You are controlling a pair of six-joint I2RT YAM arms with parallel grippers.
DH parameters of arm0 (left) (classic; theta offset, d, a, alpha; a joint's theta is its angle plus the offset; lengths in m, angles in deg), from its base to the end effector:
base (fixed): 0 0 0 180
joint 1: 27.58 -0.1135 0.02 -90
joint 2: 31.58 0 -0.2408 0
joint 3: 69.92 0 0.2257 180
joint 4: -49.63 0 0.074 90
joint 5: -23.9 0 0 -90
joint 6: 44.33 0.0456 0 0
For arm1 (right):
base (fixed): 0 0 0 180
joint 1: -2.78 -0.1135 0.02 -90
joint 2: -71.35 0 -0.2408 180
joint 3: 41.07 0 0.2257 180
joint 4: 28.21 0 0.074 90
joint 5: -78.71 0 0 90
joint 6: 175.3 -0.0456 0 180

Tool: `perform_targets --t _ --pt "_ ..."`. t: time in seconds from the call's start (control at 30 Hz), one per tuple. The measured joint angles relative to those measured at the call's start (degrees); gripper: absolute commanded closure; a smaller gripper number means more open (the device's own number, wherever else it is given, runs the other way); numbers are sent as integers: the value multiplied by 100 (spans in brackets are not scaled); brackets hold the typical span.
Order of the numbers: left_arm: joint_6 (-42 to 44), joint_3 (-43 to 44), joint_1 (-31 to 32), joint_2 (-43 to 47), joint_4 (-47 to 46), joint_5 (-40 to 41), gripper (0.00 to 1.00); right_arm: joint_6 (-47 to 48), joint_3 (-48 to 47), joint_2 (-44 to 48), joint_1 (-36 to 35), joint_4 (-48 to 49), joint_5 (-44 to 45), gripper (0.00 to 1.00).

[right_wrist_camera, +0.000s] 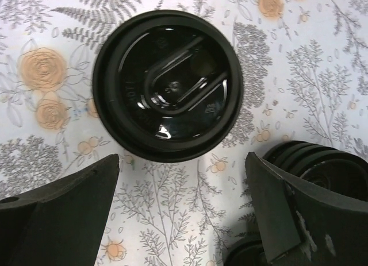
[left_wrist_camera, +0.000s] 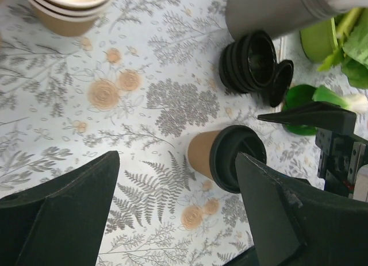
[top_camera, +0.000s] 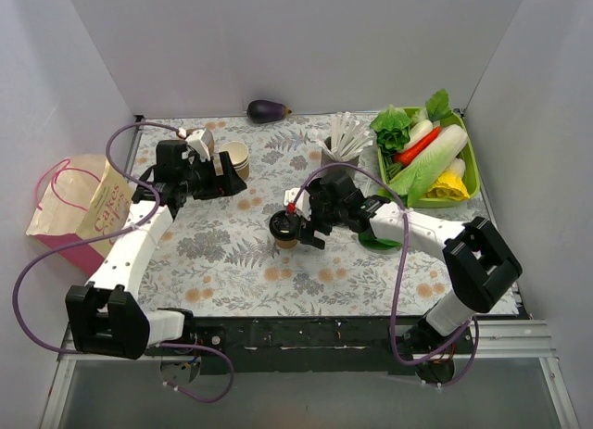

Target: Pack the takeout coffee

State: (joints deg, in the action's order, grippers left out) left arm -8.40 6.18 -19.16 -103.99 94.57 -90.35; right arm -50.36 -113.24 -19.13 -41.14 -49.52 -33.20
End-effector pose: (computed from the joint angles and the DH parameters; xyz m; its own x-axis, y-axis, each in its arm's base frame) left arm 0.2538 -0.0565 0.2814 -0.7382 -0.6371 -0.2219 -0.2706 0.5809 -0.7677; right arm 0.2229 0.2383 0.2092 0.1106 -0.6312 -0.7677 -0.9603 0.1310 -0.2461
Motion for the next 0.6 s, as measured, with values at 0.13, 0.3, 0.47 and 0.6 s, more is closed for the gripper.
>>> perform_targets --t 0.13,0.3,0.47,0.6 --pt "11 39 -114 153 42 341 18 -52 2 -98 -15 216 302 2" --pt "11 13 -125 208 146 702 18 -516 -35 -409 -15 472 337 2" --pt "439 -223 -166 339 350 321 20 -1029 -243 -678 -35 411 271 2" --pt "1523 -1058 -146 844 160 -728 13 -1126 -444 -640 0 48 256 2"
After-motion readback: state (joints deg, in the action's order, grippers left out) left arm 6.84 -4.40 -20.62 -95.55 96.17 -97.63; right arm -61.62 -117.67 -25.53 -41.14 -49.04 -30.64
